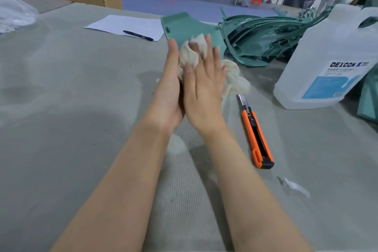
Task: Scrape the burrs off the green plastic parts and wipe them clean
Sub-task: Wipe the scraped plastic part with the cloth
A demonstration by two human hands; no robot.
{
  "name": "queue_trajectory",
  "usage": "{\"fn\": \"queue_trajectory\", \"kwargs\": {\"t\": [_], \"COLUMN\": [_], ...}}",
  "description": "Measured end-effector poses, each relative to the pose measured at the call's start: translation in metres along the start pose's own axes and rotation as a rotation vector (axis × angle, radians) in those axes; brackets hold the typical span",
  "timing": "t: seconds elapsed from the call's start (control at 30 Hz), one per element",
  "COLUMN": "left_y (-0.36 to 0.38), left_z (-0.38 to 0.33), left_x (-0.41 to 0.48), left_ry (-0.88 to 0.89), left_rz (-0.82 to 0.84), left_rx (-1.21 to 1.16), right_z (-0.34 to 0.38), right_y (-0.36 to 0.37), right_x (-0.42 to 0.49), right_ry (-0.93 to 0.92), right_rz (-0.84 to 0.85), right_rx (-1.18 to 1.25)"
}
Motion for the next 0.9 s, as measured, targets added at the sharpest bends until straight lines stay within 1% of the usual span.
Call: {"fn": "queue_trajectory", "kwargs": {"t": [0.07, 0.13, 0.2, 0.27, 0.33, 0.4, 0.47, 0.53, 0.57, 0.63, 0.7, 0.77, 0.9], "left_y": [-0.001, -0.005, -0.009, -0.013, -0.019, -0.022, -0.025, -0.024, -0.024, -0.022, -0.021, -0.020, -0.019], "left_z": [0.001, -0.001, -0.002, -0.007, -0.014, -0.017, -0.018, -0.019, -0.018, -0.015, -0.011, -0.009, -0.009], "left_x": [0.001, 0.000, 0.001, 0.001, 0.000, -0.001, -0.002, -0.002, -0.002, -0.001, 0.000, 0.001, 0.000], "left_ry": [0.025, 0.061, 0.097, 0.136, 0.159, 0.163, 0.171, 0.180, 0.185, 0.197, 0.204, 0.203, 0.174], "left_rz": [-0.083, -0.182, -0.252, -0.299, -0.318, -0.320, -0.325, -0.325, -0.314, -0.275, -0.265, -0.253, -0.183], "left_rx": [0.136, 0.209, 0.196, 0.127, 0.057, 0.030, 0.028, 0.039, 0.056, 0.104, 0.154, 0.223, 0.368], "right_z": [-0.009, -0.021, -0.037, -0.049, -0.053, -0.052, -0.052, -0.049, -0.046, -0.037, -0.028, -0.026, -0.042], "right_y": [-0.006, -0.016, -0.029, -0.041, -0.051, -0.056, -0.054, -0.047, -0.042, -0.029, -0.019, -0.015, -0.025], "right_x": [0.004, 0.009, 0.012, 0.011, 0.010, 0.010, 0.010, 0.008, 0.007, 0.007, 0.005, 0.003, 0.004], "right_ry": [0.014, 0.071, 0.161, 0.215, 0.305, 0.449, 0.597, 0.729, 0.766, 0.770, 0.741, 0.753, 0.849], "right_rz": [-0.100, -0.234, -0.330, -0.413, -0.533, -0.610, -0.602, -0.512, -0.446, -0.315, -0.250, -0.273, -0.424], "right_rx": [-0.051, 0.014, 0.012, 0.012, 0.140, 0.313, 0.468, 0.597, 0.665, 0.867, 1.064, 1.131, 1.135]}}
Point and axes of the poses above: each hand's wrist, its own x-axis towards the middle knuckle, its own y-axis out of the palm, z = x × y, the point moved 3 cm from there along x, towards the middle knuckle, and after that the axes turned 1 degree about x, right-handed, at the moved point
